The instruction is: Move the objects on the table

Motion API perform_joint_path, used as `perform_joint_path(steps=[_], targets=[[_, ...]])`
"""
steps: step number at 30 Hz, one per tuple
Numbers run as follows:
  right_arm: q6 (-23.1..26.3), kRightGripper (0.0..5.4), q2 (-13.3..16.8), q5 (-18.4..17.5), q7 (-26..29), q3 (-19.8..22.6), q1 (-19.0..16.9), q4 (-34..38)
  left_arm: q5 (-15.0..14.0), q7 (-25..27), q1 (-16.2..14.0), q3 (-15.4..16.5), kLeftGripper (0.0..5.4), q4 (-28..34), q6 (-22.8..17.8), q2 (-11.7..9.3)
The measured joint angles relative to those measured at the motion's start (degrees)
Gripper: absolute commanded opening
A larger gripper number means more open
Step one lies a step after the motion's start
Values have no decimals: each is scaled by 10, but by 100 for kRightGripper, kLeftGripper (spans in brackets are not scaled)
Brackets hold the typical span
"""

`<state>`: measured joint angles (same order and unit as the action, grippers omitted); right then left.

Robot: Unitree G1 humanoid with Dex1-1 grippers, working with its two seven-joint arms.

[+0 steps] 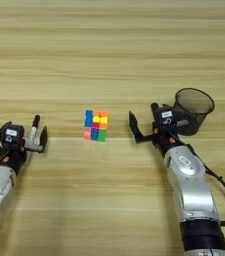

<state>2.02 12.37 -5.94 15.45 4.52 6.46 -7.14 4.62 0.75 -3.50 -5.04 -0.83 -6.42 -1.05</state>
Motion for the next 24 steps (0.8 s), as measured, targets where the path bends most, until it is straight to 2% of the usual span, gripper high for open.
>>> perform_joint_path(steps=[7, 11, 16, 24], targets=[[0, 537, 0, 0, 0, -1, 0, 0, 4, -7, 14, 0, 540, -3, -35, 0], [0, 537, 0, 0, 0, -1, 0, 0, 17, -16, 18, 0, 540, 0, -51, -1], [0, 537, 0, 0, 0, -1, 0, 0, 25, -24, 9, -5, 540, 23, -94, 1], [0, 537, 0, -1, 0, -1, 0, 0, 28, -30, -1, -10, 540, 46, -117, 3]])
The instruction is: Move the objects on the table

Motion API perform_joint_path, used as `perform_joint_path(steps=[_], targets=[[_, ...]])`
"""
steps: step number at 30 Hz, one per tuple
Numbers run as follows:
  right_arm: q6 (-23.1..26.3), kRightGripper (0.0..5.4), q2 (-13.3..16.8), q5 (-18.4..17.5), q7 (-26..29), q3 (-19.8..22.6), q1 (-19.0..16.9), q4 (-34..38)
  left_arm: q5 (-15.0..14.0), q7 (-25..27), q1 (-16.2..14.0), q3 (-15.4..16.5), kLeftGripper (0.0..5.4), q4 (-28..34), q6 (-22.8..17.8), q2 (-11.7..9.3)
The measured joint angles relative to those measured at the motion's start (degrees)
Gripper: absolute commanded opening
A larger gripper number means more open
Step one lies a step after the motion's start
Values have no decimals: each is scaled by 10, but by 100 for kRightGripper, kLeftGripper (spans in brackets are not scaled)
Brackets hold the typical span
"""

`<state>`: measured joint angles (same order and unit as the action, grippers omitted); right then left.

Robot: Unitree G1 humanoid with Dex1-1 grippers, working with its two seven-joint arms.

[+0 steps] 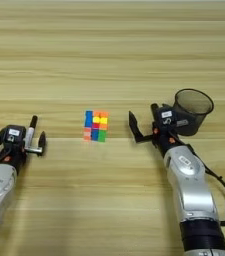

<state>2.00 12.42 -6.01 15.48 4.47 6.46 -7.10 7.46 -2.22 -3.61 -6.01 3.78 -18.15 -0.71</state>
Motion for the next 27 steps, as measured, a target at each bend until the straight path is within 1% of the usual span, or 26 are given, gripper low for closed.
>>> perform_joint_path(steps=[3, 8, 17, 24, 26, 27], targets=[[0, 537, 0, 0, 0, 0, 0, 0, -1, 1, -1, 0, 540, 2, -7, 2], [0, 537, 0, 0, 0, 0, 0, 2, -9, 4, -14, -3, 540, 19, -16, 10], [0, 537, 3, -1, 2, 3, 0, 2, -9, 0, -53, -15, 540, 54, -19, 21], [0, 537, 4, -1, 2, 4, 0, 2, -10, 0, -66, -15, 540, 65, -19, 25], [0, 540, 4, -1, 2, 4, 0, 2, -12, 0, -67, -14, 513, 66, -19, 26], [0, 540, 4, -1, 2, 5, 0, 2, -12, 0, -67, -11, 510, 65, -19, 26]])
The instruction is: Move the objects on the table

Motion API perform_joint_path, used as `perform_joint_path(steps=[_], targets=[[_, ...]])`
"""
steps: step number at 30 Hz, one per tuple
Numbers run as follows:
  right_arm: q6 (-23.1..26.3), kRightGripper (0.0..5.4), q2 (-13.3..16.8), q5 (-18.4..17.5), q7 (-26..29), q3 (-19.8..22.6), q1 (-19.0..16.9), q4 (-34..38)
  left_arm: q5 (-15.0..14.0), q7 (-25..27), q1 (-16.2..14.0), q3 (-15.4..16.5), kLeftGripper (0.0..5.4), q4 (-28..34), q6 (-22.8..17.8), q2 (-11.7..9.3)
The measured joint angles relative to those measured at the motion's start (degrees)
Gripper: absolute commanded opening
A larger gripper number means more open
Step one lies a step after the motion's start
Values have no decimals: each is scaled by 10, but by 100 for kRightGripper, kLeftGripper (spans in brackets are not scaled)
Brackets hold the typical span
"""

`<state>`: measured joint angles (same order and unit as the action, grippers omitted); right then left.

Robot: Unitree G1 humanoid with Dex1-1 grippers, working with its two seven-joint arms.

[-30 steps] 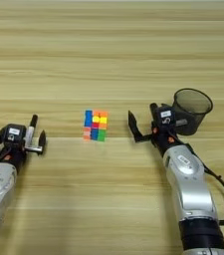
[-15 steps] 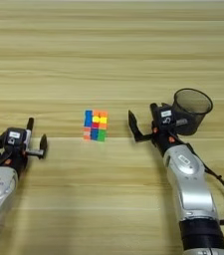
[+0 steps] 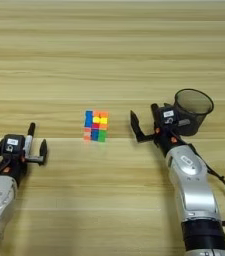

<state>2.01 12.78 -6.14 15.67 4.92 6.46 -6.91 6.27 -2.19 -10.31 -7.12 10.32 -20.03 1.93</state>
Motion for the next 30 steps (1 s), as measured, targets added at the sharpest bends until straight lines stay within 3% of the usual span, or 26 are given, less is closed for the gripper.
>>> perform_joint_path(steps=[30], targets=[[0, 540, 0, 0, -1, 1, 0, 3, -20, 5, 0, 12, 194, 0, 0, -1]])
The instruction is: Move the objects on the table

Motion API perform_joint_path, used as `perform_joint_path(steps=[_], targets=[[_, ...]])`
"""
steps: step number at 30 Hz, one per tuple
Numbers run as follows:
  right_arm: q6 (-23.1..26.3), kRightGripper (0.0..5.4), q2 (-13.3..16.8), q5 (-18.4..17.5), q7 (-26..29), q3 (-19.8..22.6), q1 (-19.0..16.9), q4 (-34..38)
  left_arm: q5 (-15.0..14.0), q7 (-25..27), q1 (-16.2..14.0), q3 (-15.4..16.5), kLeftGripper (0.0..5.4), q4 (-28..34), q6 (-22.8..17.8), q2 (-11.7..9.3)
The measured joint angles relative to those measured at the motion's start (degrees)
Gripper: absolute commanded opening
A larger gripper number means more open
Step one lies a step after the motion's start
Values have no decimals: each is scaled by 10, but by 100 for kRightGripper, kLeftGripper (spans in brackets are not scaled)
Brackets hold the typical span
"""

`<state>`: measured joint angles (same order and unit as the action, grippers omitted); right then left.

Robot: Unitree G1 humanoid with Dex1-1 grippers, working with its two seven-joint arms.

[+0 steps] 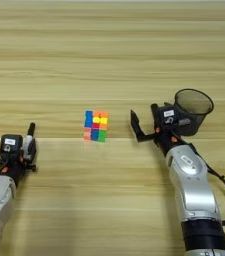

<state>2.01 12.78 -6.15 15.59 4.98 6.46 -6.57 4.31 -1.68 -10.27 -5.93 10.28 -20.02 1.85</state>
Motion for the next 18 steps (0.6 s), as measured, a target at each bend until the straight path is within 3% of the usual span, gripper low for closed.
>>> perform_joint_path(steps=[18], targets=[[0, 540, 0, 0, -1, 0, 0, 0, -2, 3, 1, 2, 27, -1, 1, -2]])
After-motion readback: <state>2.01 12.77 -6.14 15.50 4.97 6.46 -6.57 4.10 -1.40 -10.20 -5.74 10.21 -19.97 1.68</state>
